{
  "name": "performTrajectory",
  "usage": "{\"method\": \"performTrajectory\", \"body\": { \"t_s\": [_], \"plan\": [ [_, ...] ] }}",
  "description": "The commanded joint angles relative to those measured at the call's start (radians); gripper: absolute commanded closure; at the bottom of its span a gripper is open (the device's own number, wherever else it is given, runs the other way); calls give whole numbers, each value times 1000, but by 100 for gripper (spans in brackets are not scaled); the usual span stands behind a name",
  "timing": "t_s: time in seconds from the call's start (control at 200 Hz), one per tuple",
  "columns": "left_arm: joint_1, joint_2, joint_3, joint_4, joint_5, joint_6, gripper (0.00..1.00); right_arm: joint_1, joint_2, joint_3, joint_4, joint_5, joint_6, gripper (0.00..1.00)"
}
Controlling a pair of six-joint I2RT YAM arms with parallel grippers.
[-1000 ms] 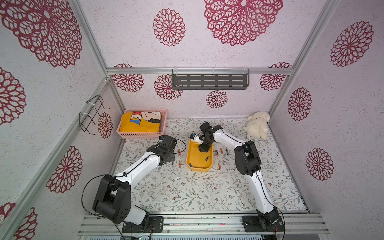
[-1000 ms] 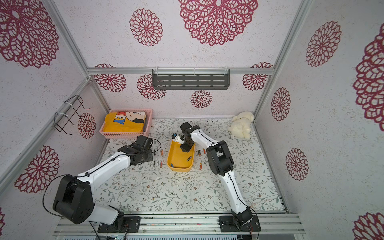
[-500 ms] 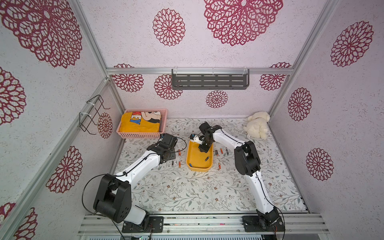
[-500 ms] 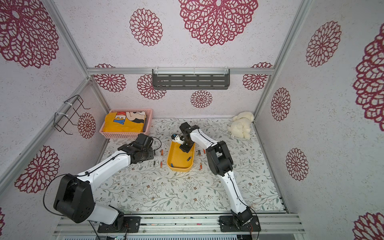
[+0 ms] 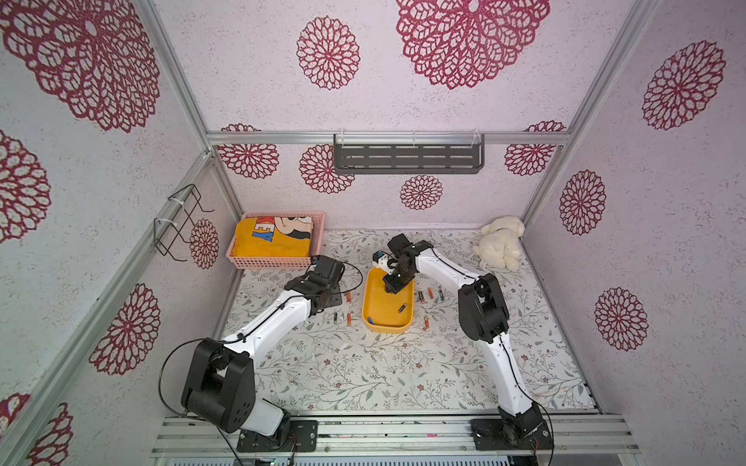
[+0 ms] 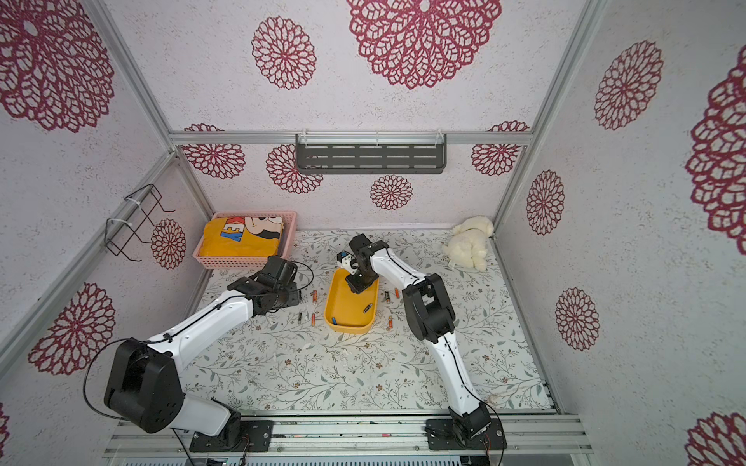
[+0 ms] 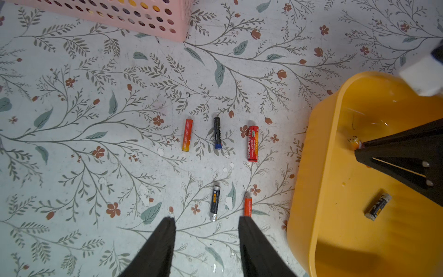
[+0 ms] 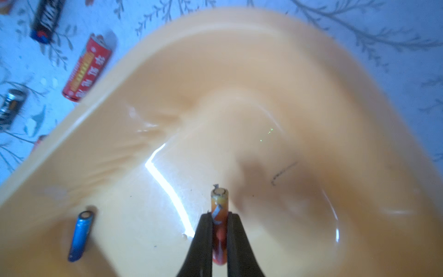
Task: Take the batteries out of the storage box
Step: Pick up the battery from the storage box, then place the battery at the center of the board.
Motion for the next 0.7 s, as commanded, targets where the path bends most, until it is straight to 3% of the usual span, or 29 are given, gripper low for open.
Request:
{"method": "performTrajectory", "body": {
  "t_s": [0.0, 0.145, 0.265, 0.55, 0.696],
  "plan": [
    [5, -19, 17, 15, -15, 9, 54, -9, -112, 34, 27, -20, 121, 100],
    [-4, -27, 27, 9, -34, 4, 54, -15, -166, 30, 45, -3, 195, 100],
    [-27, -28, 44, 6, -54, 6, 54, -35, -263, -68, 97, 18, 263, 100],
    [-106, 19, 91, 37, -65, 24, 54, -129, -658, -592, 255, 110, 407, 100],
    [-115, 26, 64, 122, 11, 34, 54, -134, -796, -842, 299, 144, 460, 100]
  ]
}}
